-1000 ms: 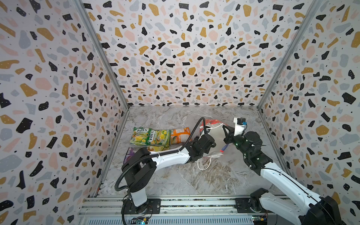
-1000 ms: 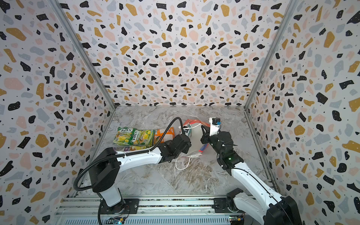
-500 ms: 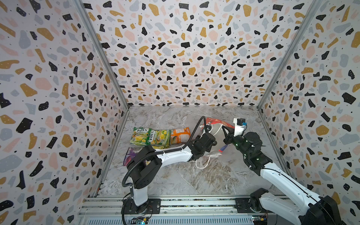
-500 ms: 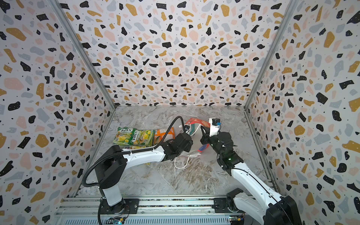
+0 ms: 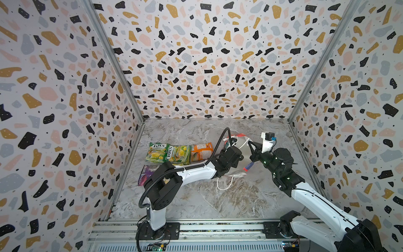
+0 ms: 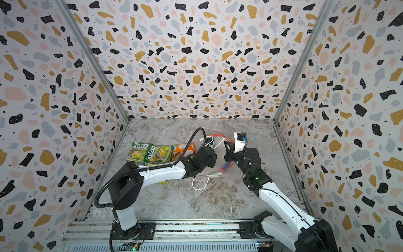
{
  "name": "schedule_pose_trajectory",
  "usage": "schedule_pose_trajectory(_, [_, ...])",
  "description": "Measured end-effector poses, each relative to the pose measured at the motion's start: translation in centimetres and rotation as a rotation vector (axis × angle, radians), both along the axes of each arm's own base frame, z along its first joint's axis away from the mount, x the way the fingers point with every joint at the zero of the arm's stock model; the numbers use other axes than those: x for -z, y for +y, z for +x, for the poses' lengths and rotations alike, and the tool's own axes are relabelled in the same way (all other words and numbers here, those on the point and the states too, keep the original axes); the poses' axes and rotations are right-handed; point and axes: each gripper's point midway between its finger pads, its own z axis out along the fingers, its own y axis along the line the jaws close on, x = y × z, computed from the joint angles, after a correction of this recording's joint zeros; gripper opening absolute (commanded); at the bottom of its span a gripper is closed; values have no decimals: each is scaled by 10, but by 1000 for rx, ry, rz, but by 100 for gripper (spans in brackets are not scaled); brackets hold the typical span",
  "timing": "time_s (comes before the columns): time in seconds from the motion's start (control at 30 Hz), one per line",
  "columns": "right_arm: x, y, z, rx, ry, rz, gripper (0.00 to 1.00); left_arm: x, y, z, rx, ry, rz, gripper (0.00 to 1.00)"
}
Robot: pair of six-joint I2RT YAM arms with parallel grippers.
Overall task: Take the snacks out of the paper bag
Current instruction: 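Lower the left gripper and close it on the teal pack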
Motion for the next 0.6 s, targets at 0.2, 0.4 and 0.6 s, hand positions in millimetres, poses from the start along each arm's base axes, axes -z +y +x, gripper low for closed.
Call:
schedule_pose_trajectory(0.2, [0, 0, 0, 0, 2, 2, 0, 9, -1, 7, -46, 19, 15, 64])
schedule_pose_trajectory(0.4, [0, 0, 0, 1, 0, 4, 0, 23, 7, 10, -96, 42, 57, 68])
schedule_pose_trajectory(0.6, [-1, 0, 0, -1, -3, 9, 0, 23, 2, 15, -94, 36, 47, 63])
